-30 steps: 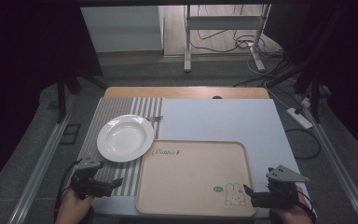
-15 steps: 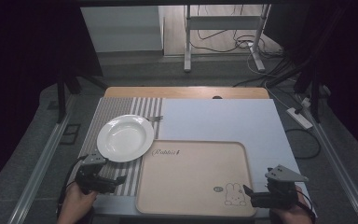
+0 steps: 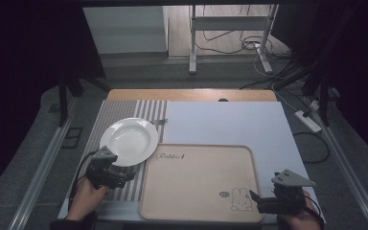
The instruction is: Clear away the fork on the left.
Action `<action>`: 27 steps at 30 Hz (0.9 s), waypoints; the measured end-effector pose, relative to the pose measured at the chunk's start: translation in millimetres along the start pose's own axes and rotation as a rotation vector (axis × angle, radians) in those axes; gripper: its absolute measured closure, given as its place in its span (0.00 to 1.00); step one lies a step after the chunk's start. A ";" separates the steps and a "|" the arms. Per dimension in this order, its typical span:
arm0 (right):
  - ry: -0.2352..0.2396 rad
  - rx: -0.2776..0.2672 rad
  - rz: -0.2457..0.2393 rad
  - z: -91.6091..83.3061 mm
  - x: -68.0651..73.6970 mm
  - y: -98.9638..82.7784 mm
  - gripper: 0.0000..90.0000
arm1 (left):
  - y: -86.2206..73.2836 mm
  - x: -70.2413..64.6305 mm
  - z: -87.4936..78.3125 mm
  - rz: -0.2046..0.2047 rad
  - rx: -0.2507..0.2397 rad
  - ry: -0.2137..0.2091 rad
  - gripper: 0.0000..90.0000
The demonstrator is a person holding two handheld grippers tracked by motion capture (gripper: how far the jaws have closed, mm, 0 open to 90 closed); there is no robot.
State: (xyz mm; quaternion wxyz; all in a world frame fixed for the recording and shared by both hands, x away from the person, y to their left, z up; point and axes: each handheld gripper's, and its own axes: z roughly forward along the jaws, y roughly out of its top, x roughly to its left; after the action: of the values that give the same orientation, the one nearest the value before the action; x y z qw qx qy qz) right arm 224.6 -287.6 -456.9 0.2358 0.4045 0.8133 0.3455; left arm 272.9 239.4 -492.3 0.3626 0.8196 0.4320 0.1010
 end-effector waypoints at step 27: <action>0.005 0.015 -0.006 1.3 0.3 0.4 0.00 | 48.7 23.8 39.6 0.026 0.015 -0.037 0.00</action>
State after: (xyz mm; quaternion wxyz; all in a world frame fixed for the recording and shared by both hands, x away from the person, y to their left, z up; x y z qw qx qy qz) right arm 225.5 -286.7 -457.4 0.2319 0.4030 0.8175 0.3398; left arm 337.2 220.2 -491.0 0.3630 0.8294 0.4154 0.0874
